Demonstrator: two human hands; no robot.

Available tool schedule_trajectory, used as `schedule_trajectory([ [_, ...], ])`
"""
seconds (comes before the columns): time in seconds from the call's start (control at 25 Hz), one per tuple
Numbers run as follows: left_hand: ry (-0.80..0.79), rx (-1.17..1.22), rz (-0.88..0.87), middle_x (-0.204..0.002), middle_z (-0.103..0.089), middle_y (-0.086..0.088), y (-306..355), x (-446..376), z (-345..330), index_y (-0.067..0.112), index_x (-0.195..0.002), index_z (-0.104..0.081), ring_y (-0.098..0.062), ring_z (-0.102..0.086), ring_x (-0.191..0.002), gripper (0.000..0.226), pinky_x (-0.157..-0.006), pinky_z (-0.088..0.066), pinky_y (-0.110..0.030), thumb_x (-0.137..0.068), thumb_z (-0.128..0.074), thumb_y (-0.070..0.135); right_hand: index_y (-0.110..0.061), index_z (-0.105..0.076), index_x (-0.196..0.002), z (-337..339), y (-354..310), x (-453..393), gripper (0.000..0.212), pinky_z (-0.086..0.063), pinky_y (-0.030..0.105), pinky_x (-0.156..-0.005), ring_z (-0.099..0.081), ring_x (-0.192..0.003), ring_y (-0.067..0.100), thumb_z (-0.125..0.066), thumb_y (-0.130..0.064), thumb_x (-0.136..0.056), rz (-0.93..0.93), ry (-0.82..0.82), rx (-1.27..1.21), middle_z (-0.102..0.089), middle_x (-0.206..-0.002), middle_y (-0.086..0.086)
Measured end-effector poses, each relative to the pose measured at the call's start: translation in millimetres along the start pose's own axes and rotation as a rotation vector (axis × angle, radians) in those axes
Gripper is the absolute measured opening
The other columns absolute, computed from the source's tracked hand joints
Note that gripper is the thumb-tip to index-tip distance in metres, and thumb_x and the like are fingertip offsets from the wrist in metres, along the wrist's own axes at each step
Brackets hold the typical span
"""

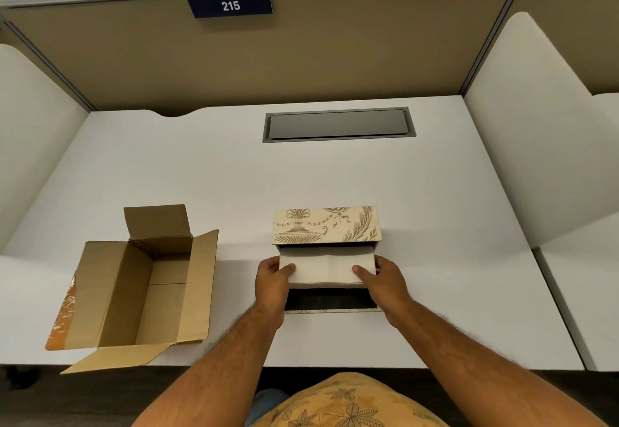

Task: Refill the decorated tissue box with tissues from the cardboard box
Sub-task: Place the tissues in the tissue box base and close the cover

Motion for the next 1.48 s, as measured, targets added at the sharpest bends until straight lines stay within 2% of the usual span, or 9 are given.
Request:
schedule_trajectory([
  [0.16,-0.013,0.0,-0.008,-0.127,-0.065,-0.001,-3,-2,3,0.023,-0.132,-0.056,-0.026,-0.063,-0.116,0.036,-0.101,-0.055,-0.043,-0.099,-0.068,0.018,-0.013,-0.057,-0.147,4,3,-4,0.06,-0.054,0.044,-0.106,-0.06,-0.126,0.028,-0.078,-0.032,-0.095,-0.008,-0.009,-0.024,-0.064,-0.142,0.008],
  [0.4,0.003,-0.059,-0.023,-0.118,-0.061,0.004,0,1,0,0.03,-0.126,-0.053,-0.019,-0.06,-0.105,0.028,-0.083,-0.051,-0.032,-0.101,-0.065,0.024,-0.015,-0.059,-0.145,5,2,-5,0.06,-0.054,0.044,-0.104,-0.061,-0.125,0.028,-0.08,-0.033,-0.092,-0.029,0.02,-0.022,-0.065,-0.142,0.008],
  [0.6,-0.019,-0.042,-0.031,-0.127,-0.062,0.002,0,2,0,0.029,-0.131,-0.055,-0.022,-0.06,-0.114,0.031,-0.089,-0.054,-0.034,-0.102,-0.064,0.024,-0.014,-0.06,-0.144,8,2,-4,0.059,-0.051,0.038,-0.098,-0.057,-0.114,0.019,-0.08,-0.034,-0.092,-0.051,0.033,-0.048,-0.065,-0.142,0.008],
  [0.72,-0.024,-0.041,0.0,-0.131,-0.063,-0.002,0,-1,0,0.025,-0.134,-0.056,-0.027,-0.06,-0.119,0.034,-0.104,-0.055,-0.046,-0.101,-0.064,0.023,-0.015,-0.06,-0.143,7,2,-3,0.058,-0.051,0.039,-0.098,-0.057,-0.114,0.019,-0.081,-0.034,-0.092,-0.076,0.016,-0.06,-0.065,-0.137,0.005],
  [0.8,-0.023,-0.039,0.01,-0.131,-0.062,-0.001,0,0,1,0.025,-0.137,-0.055,-0.027,-0.059,-0.121,0.038,-0.105,-0.053,-0.046,-0.101,-0.065,0.025,-0.018,-0.063,-0.137,7,2,-2,0.051,-0.052,0.04,-0.099,-0.058,-0.114,0.02,-0.08,-0.036,-0.092,-0.093,-0.007,-0.071,-0.065,-0.131,0.002],
  [0.92,0.016,0.006,-0.054,-0.124,-0.06,0.004,8,2,5,0.028,-0.134,-0.056,-0.022,-0.056,-0.117,0.035,-0.095,-0.047,-0.037,-0.1,-0.065,0.032,-0.021,-0.069,-0.101,16,1,-6,0.013,-0.055,0.037,-0.088,-0.064,-0.099,0.02,-0.068,-0.034,-0.1,-0.104,0.054,-0.206,-0.072,-0.117,0.009],
  [1.12,0.101,0.209,-0.227,-0.112,-0.071,0.005,46,2,12,0.024,-0.116,-0.067,-0.011,-0.063,-0.105,0.017,-0.084,-0.047,-0.026,-0.103,-0.056,0.029,-0.016,-0.074,-0.101,50,-20,-19,0.02,-0.058,0.035,-0.075,-0.069,-0.085,0.019,-0.064,-0.033,-0.097,-0.093,0.258,-0.383,-0.076,-0.104,0.007],
  [1.28,0.077,0.057,-0.283,-0.112,-0.075,-0.003,78,-10,8,0.01,-0.116,-0.072,-0.019,-0.069,-0.103,0.019,-0.086,-0.051,-0.026,-0.102,-0.061,0.017,-0.016,-0.075,-0.086,56,-55,-29,0.025,-0.057,0.035,-0.071,-0.066,-0.074,0.016,-0.079,-0.04,-0.09,0.044,0.212,-0.259,-0.077,-0.088,0.004],
  [1.48,0.059,-0.026,-0.291,-0.105,-0.077,-0.005,85,-19,13,0.009,-0.11,-0.074,-0.021,-0.071,-0.099,0.014,-0.086,-0.053,-0.027,-0.099,-0.066,0.008,-0.014,-0.079,-0.092,54,-68,-35,0.01,-0.049,0.028,-0.063,-0.063,-0.072,0.015,-0.086,-0.015,-0.085,0.101,0.12,-0.138,-0.076,-0.084,0.003],
])
Point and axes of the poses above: each hand's wrist, its own x-axis away from the middle knuckle, its own z-axis out of the back of the hand, y = z × x, the point moved 5 cm from there along -x, towards the middle knuckle
